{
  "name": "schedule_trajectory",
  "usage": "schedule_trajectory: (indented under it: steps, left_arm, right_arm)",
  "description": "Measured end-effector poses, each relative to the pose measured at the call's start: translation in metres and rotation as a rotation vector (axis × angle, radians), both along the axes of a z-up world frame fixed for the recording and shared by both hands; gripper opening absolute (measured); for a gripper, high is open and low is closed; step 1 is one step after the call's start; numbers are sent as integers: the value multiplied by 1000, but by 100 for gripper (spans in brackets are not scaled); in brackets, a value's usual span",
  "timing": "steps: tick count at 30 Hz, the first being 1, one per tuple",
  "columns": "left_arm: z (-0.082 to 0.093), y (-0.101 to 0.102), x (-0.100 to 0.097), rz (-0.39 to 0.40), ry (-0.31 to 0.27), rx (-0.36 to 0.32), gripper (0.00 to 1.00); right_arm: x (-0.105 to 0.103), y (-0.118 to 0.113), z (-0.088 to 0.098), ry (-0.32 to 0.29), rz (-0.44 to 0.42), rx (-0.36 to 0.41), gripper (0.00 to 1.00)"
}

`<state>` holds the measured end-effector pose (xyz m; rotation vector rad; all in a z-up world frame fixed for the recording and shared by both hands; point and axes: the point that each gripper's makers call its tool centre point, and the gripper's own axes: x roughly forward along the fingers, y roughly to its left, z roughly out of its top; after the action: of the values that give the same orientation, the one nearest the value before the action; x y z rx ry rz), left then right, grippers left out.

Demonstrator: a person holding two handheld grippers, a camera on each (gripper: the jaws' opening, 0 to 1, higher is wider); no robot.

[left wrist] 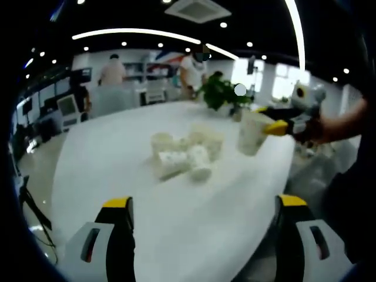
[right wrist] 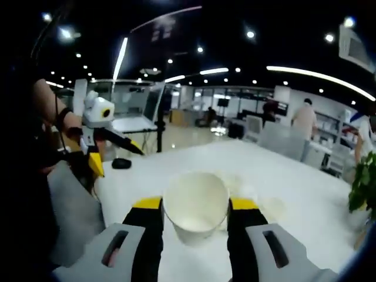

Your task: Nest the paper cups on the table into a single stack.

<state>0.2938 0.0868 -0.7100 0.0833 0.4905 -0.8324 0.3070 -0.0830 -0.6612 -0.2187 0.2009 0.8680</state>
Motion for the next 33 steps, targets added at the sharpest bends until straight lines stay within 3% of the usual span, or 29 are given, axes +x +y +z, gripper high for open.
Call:
schedule_trajectory:
  steps: [7,17,20,25,27,33]
  left_arm:
    - [6,2,6,3,-28,-2,99]
    - [5,6,8,8,-31,-7,99]
    - [4,8,7,15,-24,-9,99]
    - [1,10,4,23,-13,-8,99]
    - [0,11,4,30,-11,-3,99]
    - [-1,13,3,39,-3,1,99]
  right_arm:
    - [-22,23,-10,14,89,4,39]
    - [-47,50,-52,95,191,-15,39]
    - [-51,57,-64,141,210,12,39]
    - [-57,67,-80,160,253,-9,39]
    - [-61,73,-82,135,288,-19,39]
    - [-69,80,-108,160,341,-75,38]
